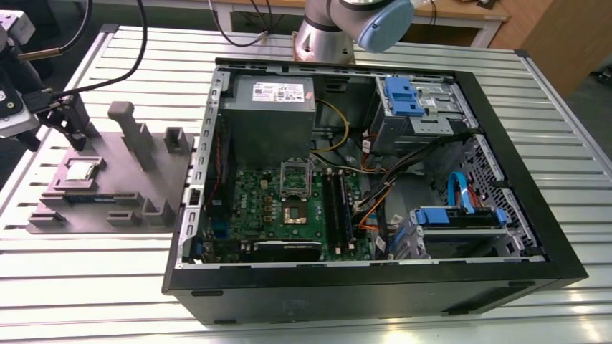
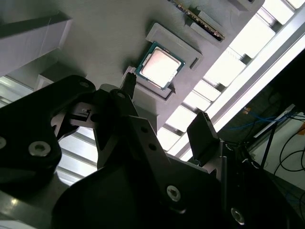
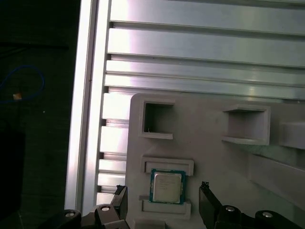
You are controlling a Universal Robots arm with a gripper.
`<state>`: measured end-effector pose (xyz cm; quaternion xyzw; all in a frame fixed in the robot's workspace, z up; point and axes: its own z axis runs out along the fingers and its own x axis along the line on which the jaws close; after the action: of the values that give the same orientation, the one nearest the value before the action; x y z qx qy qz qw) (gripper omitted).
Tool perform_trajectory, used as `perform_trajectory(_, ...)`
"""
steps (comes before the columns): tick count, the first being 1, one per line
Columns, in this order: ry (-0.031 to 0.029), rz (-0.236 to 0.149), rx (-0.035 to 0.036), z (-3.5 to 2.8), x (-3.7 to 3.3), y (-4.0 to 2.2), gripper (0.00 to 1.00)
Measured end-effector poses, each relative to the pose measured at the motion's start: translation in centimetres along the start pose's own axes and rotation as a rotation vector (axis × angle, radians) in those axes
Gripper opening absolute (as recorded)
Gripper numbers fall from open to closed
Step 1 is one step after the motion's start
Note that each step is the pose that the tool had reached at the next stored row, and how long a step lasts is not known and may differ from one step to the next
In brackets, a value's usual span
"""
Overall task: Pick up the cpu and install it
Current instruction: 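Pick up the cpu and move it towards the insertion slot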
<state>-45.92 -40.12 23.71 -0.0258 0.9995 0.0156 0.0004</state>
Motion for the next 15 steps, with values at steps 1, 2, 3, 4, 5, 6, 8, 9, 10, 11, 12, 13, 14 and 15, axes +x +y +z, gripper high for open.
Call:
perform_trajectory(1, 0.0, 0.0, 0.0, 0.0, 0.0, 0.0, 0.7)
perform_trajectory(2, -0.0001, 0.0, 0.0, 0.0, 0.0, 0.0, 0.7)
perform_trajectory(3, -0.0001, 0.0, 0.0, 0.0, 0.0, 0.0, 0.7)
perform_trajectory(4, -0.0001, 0.0, 0.0, 0.02, 0.0, 0.0, 0.7)
perform_trajectory(5, -0.0004, 0.0, -0.0002, 0.09, 0.01, -0.03, 0.7)
perform_trajectory(6, -0.0003, 0.0, -0.0001, 0.18, 0.01, -0.1, 0.7)
perform_trajectory(8, -0.0004, 0.004, -0.0001, 0.54, 0.01, -0.18, 0.7)
perform_trajectory(9, -0.0003, 0.009, 0.0001, 0.7, 0.02, -0.19, 0.7)
perform_trajectory(10, -0.0005, 0.013, 0.0, 0.88, 0.01, -0.2, 0.7)
perform_trajectory(11, -0.0006, 0.015, 0.0, 1.05, 0.01, -0.2, 0.7)
perform_trajectory(12, -0.0006, 0.016, 0.0, 1.22, 0.01, -0.21, 0.7)
perform_trajectory(13, -0.0007, 0.016, 0.0, 1.39, -0.01, -0.21, 0.7)
perform_trajectory(14, -0.0006, 0.016, 0.0, 1.51, -0.04, -0.23, 0.7)
perform_trajectory(15, -0.0007, 0.016, 0.0, 1.64, -0.11, -0.23, 0.7)
